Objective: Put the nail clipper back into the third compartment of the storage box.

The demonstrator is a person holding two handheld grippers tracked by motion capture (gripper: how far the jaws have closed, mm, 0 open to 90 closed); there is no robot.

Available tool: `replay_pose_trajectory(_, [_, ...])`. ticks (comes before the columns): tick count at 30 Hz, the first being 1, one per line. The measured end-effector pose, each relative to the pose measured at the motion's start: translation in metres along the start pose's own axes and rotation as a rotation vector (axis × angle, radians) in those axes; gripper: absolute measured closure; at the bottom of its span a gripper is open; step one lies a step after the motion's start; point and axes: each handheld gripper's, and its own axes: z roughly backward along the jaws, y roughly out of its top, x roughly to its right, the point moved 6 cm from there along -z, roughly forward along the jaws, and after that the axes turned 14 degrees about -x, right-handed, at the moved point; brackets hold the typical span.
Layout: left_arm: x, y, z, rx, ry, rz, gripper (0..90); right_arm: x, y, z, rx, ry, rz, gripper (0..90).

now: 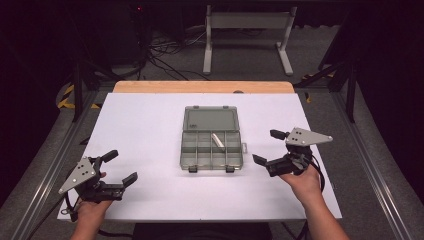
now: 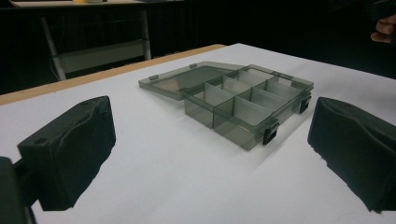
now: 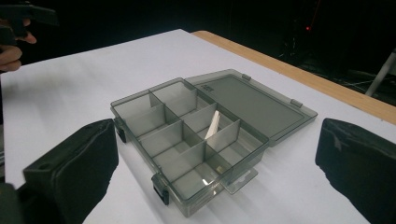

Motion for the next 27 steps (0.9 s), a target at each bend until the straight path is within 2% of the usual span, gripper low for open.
replay_pose_trajectory(2, [0.000, 0.000, 0.000, -0.004, -0.001, -0.003, 1.7, -0.001, -0.008, 0.000, 0.006, 0.012, -0.019, 0.2])
replay_pose_trajectory(5, [0.000, 0.000, 0.000, -0.006, -0.004, -0.004, 1.7, -0.002, -0.016, 0.001, 0.045, 0.016, -0.030, 0.2])
replay_pose_trajectory(14, [0.000, 0.000, 0.000, -0.006, -0.006, -0.003, 1.7, -0.001, -0.045, 0.003, 0.111, -0.001, -0.058, 0.2])
replay_pose_trajectory(23, [0.000, -0.001, 0.000, -0.011, -0.010, -0.006, 1.7, -0.004, -0.068, -0.003, 0.112, -0.009, -0.057, 0.2])
replay_pose_trajectory(27, [0.000, -0.001, -0.001, -0.009, -0.010, -0.008, 1.6, -0.002, -0.075, -0.007, 0.094, -0.047, -0.069, 0.2])
